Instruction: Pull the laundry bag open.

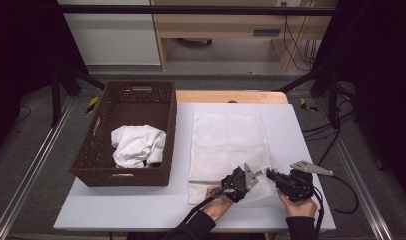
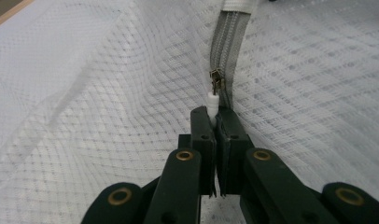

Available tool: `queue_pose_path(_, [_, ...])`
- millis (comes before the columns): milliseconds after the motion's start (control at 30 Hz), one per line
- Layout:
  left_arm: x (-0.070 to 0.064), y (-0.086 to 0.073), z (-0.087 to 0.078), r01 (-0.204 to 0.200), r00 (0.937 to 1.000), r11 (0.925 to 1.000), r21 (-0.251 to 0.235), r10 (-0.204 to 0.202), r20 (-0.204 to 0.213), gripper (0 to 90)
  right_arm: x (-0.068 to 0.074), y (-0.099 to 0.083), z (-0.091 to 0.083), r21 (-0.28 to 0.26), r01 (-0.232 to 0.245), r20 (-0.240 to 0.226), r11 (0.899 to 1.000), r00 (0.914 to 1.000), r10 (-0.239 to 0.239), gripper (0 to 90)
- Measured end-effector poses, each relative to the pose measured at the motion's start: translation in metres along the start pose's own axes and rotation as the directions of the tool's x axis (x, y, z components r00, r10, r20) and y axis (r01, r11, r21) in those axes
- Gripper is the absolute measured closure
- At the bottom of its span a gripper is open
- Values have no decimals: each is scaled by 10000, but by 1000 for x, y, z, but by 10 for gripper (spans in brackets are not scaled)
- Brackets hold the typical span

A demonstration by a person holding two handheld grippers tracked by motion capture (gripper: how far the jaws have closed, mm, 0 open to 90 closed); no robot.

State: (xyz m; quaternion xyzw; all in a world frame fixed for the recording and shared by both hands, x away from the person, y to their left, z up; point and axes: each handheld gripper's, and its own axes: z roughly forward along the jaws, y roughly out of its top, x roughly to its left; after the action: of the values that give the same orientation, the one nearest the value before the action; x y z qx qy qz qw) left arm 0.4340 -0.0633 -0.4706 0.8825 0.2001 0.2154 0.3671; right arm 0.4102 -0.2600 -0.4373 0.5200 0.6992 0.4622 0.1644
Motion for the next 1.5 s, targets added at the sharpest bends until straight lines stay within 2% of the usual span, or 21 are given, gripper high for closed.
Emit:
queue_pose_path(100, [2, -2, -4, -168, 9998, 9998, 125, 169, -57, 862, 0, 1, -2, -111, 16, 21, 9999, 10000, -16, 878])
queue_pose_path(167, [5, -5, -6, -97, 10000, 9998, 148, 97, 1, 862, 0, 2, -3, -118, -100, -6, 9999, 10000, 100, 878])
queue_pose_path(333, [9, -12, -14, -134, 9999, 9996, 267, 135, -28, 862, 0, 3, -3, -156, -44, -73, 9999, 10000, 43, 879])
queue_pose_path(367, [9, -15, -17, -282, 9995, 9990, 348, 288, -157, 862, 1, 3, -3, -185, 20, 7, 9998, 10000, -20, 879])
queue_pose_path(600, [18, -25, -27, -133, 9998, 9986, 518, 139, -128, 862, -1, 3, -3, -245, -73, -3, 9997, 10000, 73, 879])
queue_pose_path(700, [20, -30, -33, -79, 10000, 9990, 435, 79, 5, 862, -1, 3, -3, -225, -117, -110, 9997, 9999, 115, 879])
queue_pose_path(800, [21, -34, -37, -205, 9997, 9978, 626, 213, -119, 862, 1, 3, -1, -167, 59, 15, 9998, 10000, -59, 879])
queue_pose_path(933, [27, -42, -42, -7, 9999, 9981, 613, 13, -101, 862, -1, 3, -3, -224, -103, 0, 9997, 9999, 103, 879])
queue_pose_path(1133, [34, -49, -53, -73, 9995, 9969, 782, 97, -301, 862, 0, 4, -4, -262, 47, 288, 9996, 9996, -39, 880])
queue_pose_path(1200, [38, -54, -57, 35, 9995, 9968, 803, -9, -315, 862, -3, 4, -6, -355, -119, 124, 9993, 9998, 123, 879])
queue_pose_path(1500, [44, -70, -73, 100, 9992, 9956, 927, -64, -395, 862, 0, 4, -5, -316, 73, 285, 9995, 9996, -64, 880])
